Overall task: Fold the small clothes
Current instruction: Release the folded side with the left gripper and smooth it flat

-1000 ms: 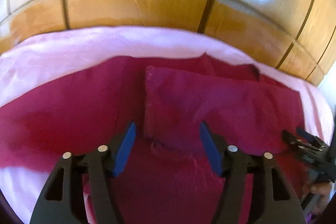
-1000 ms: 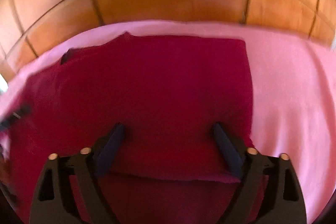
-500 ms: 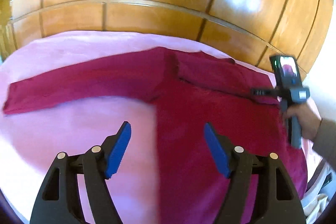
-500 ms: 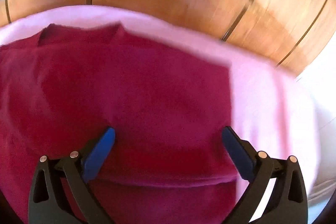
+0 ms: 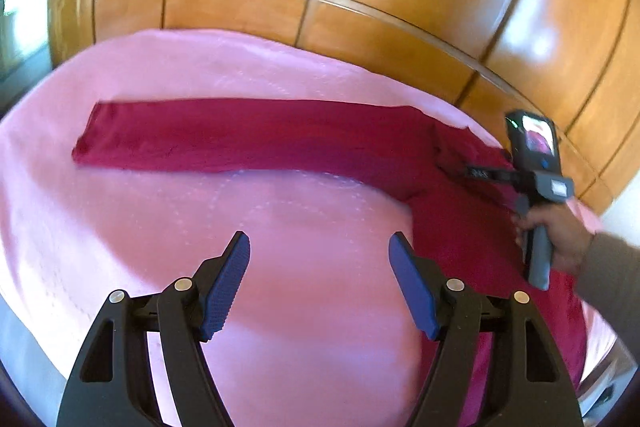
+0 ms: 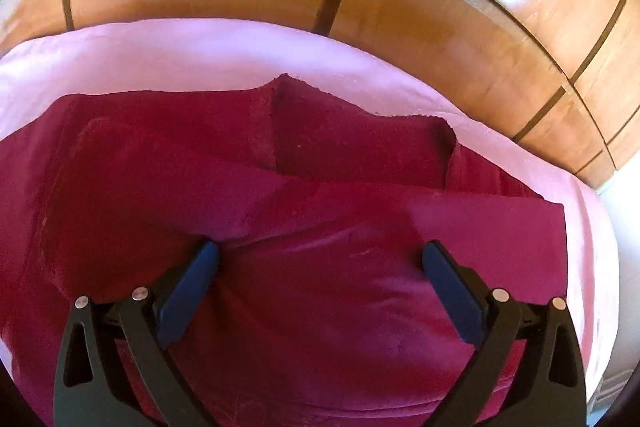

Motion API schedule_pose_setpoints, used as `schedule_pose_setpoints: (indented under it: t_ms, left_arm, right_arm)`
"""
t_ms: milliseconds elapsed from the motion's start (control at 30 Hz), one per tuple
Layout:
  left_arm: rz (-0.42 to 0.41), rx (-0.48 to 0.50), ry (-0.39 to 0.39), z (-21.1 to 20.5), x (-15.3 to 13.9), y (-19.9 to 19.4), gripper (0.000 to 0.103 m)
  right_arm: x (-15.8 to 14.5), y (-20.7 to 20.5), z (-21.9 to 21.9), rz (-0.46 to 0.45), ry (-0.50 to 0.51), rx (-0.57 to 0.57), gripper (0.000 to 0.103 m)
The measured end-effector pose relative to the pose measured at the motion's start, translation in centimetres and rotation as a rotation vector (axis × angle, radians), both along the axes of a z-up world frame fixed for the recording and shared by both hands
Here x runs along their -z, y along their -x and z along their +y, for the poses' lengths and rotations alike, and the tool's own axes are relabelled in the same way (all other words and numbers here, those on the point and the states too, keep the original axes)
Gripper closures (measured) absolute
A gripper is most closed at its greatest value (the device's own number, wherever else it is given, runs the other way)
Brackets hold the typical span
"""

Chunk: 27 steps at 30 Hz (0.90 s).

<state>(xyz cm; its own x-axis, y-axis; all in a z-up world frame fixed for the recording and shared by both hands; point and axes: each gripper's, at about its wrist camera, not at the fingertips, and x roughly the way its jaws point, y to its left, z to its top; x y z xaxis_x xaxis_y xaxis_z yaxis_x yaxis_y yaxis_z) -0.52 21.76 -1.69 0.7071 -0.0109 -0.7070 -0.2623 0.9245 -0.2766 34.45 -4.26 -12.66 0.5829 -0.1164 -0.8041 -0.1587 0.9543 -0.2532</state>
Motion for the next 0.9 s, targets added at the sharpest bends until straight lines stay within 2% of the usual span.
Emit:
schedule_pose_setpoints:
  t_ms: [100, 200, 300, 467, 567, 633, 733, 833, 900]
  left_arm:
    - [-0.002, -0.012, -0.014, 0.5, 0.1, 0.0, 0.032]
    - [0.001, -0.036, -0.004, 1.2, 0.5, 0.0, 0.032]
    - [0.014, -0.067, 0.023, 2.1, 1.2, -0.3, 0.032]
    - [0.028, -0.112, 0.043, 4.1, 2.2, -0.6, 0.032]
    - [0.026, -0.165, 0.113, 6.8, 2.7, -0.5, 0.032]
    - [0.010, -0.201, 0.137, 8.2, 2.6, -0.4, 0.032]
    - [0.003, -0.259, 0.195, 11.1, 2.7, -0.7, 0.032]
    - [0.013, -0.325, 0.228, 14.0, 3.1, -2.0, 0.034]
    - [0.034, -0.420, 0.255, 16.4, 3.5, -2.6, 0.038]
  right_arm:
    - [-1.0, 0.0, -1.1, 0.004, -0.017, 0.009, 0.002]
    - [-2.9, 1.3, -2.5, -0.061, -0.047, 0.023, 0.002]
    - [-4.1, 4.3, -4.7, -0.076, -0.106, 0.029, 0.002]
    - [-3.2, 9.7, -8.9, -0.059, -0.104, 0.037, 0.002]
    - [-1.9, 12.5, -11.6, -0.053, -0.086, 0.067, 0.002]
    - [-0.7, 13.7, -13.6, -0.042, -0.114, 0.112, 0.002]
    - [0.4, 14.5, -15.9, -0.051, -0.266, 0.169, 0.002]
    - [0.6, 14.2, -15.8, -0.052, -0.259, 0.163, 0.002]
    - [0.7, 14.0, -15.9, -0.052, -0.271, 0.160, 0.002]
